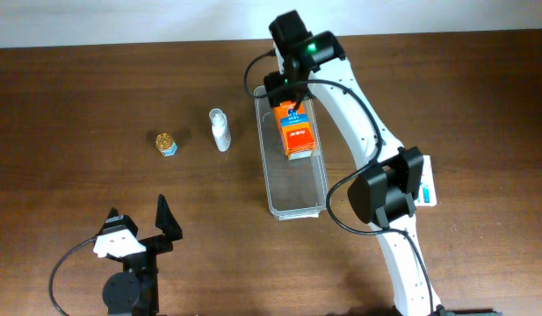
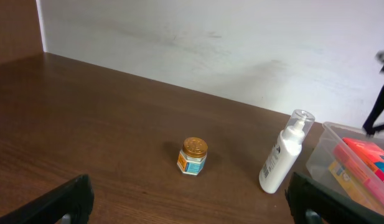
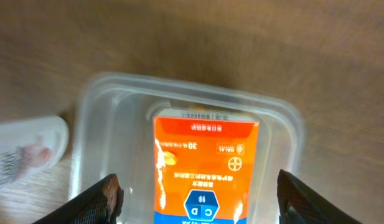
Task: Pack container
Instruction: 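Open the right gripper and move it right toward the Panadol box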
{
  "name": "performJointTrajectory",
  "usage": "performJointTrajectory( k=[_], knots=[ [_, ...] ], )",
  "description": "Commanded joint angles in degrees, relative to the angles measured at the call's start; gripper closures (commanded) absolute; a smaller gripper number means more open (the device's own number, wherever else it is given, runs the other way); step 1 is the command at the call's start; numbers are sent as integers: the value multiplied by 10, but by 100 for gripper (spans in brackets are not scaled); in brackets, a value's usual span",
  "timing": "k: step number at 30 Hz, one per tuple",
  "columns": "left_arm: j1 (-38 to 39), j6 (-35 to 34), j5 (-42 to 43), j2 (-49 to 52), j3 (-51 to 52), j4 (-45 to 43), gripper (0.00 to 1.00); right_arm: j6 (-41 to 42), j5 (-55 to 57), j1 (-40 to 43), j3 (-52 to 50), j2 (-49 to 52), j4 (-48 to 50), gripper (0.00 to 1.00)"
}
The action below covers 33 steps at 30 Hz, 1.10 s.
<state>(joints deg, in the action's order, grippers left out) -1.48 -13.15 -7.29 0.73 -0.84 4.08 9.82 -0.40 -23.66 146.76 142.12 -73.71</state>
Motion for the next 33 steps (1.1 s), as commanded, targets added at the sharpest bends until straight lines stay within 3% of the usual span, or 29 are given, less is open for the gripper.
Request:
performJointTrajectory(
  k=[1, 8, 13, 18, 22, 29, 33],
  knots=[
    [-1, -5, 6, -4, 3, 0, 1, -6, 11, 11, 66, -11, -19, 28],
    [-1, -5, 6, -4, 3, 0, 1, -6, 19, 52, 192, -21, -69, 27],
    [-1, -5, 6, -4, 3, 0, 1, -5, 58, 134, 271, -21, -148, 21],
    [-1, -5, 6, -4, 3, 0, 1, 2, 56, 224, 275, -21, -234, 17],
    [-1, -5, 6, -4, 3, 0, 1, 2, 14, 281, 267, -21, -236, 17],
    [-1, -5, 6, -4, 3, 0, 1, -6, -19, 309, 223, -21, -236, 16],
    [-1, -5, 6, -4, 3, 0, 1, -29, 29, 311, 213, -21, -236, 7]
  ],
)
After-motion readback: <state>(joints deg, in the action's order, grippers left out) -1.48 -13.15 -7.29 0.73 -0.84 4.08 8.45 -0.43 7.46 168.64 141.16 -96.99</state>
